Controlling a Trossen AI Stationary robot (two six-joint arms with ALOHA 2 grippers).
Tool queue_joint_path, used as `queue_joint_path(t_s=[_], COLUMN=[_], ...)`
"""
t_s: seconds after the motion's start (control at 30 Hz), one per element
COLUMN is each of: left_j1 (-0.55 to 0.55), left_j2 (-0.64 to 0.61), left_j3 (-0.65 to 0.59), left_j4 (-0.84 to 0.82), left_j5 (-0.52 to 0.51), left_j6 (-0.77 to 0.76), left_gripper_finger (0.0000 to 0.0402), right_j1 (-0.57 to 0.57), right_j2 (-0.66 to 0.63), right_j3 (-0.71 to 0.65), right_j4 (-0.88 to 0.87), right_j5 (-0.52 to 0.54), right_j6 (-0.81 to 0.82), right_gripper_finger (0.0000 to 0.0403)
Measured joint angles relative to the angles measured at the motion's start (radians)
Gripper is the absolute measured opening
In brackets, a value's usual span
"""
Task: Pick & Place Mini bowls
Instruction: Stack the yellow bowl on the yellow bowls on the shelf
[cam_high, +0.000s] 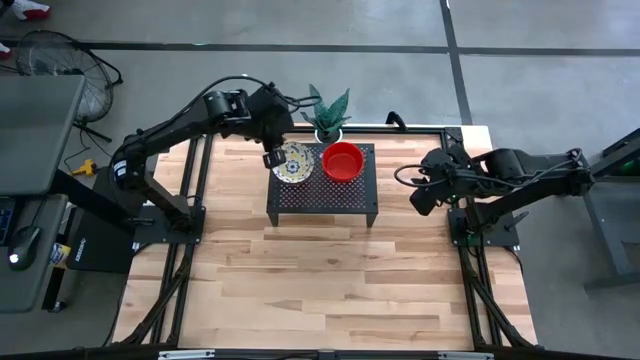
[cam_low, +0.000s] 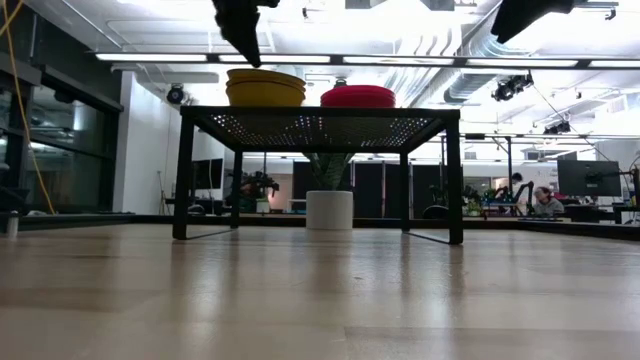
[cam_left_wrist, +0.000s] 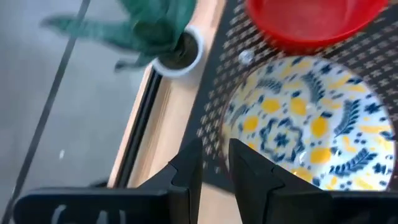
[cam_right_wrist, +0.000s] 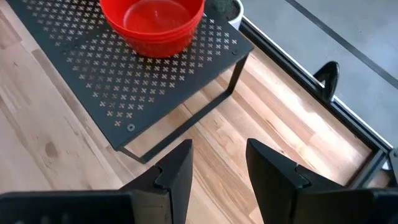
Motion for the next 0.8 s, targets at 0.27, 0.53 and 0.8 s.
queue_joint_path(t_s=[0.27,0.53,0.8], left_j1=[0.002,0.023,0.099], left_j2=[-0.030,-0.045,-0.161], left_j3=[-0.036,-0.038,-0.223], left_j4=[0.203,0.225,0.391], left_j5=[0.087,0.243,0.422], left_j6=[0.194,0.353,0.359], left_gripper_finger=[0.0074,0.0074,0.0074], right_j1=[0.089,0.175,0.203], right_j2=[-0.049,-0.073,-0.071], right_j3=[0.000,0.000,0.000], right_j4=[-0.033,-0.100,-0.129], right_j5=[0.068,0.142,0.192], right_j6=[0.110,0.263,0.350], right_gripper_finger=[0.0138,0.0138,0.0138])
